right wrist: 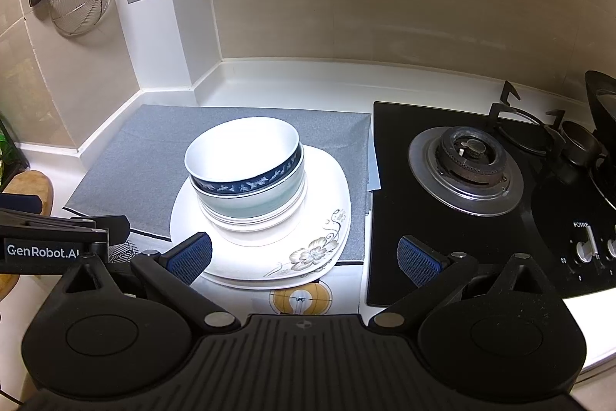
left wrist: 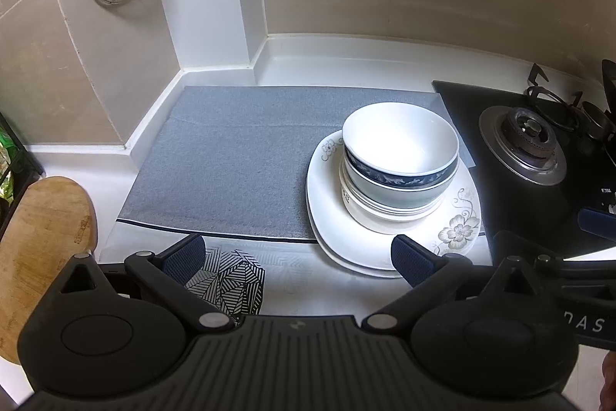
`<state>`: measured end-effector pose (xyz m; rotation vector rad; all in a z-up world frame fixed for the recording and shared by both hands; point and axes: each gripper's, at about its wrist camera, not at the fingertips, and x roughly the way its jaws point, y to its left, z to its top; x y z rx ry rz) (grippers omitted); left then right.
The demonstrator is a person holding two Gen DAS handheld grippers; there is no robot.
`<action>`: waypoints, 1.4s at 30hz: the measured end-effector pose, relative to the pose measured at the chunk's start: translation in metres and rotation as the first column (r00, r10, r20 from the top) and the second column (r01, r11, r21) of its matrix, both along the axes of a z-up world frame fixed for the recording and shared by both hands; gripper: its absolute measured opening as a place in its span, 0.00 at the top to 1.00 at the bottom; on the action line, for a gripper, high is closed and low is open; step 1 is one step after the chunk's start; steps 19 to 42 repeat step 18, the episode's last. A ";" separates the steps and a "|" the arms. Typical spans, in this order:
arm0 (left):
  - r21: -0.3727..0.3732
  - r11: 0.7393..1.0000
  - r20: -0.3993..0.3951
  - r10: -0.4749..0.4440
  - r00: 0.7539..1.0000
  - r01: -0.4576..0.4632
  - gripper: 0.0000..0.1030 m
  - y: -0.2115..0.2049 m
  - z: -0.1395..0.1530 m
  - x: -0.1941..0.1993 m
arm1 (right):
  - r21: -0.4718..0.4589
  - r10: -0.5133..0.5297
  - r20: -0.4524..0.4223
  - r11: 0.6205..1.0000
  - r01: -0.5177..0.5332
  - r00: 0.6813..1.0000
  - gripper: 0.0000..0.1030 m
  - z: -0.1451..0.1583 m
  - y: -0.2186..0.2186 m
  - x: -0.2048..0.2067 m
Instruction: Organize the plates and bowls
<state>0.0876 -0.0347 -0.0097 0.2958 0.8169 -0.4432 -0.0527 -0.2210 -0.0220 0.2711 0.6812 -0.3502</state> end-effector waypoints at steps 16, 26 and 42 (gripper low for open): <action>-0.008 1.000 0.002 -0.009 1.000 0.009 0.01 -0.006 -0.004 0.004 | -0.002 -0.017 -0.006 1.000 0.017 1.000 0.01 -0.003 -0.004 0.003; -0.012 1.000 -0.001 -0.007 1.000 0.007 0.01 -0.005 -0.005 0.004 | -0.004 -0.016 -0.006 1.000 0.016 1.000 0.01 -0.002 -0.003 0.003; -0.012 1.000 -0.001 -0.007 1.000 0.007 0.01 -0.005 -0.005 0.004 | -0.004 -0.016 -0.006 1.000 0.016 1.000 0.01 -0.002 -0.003 0.003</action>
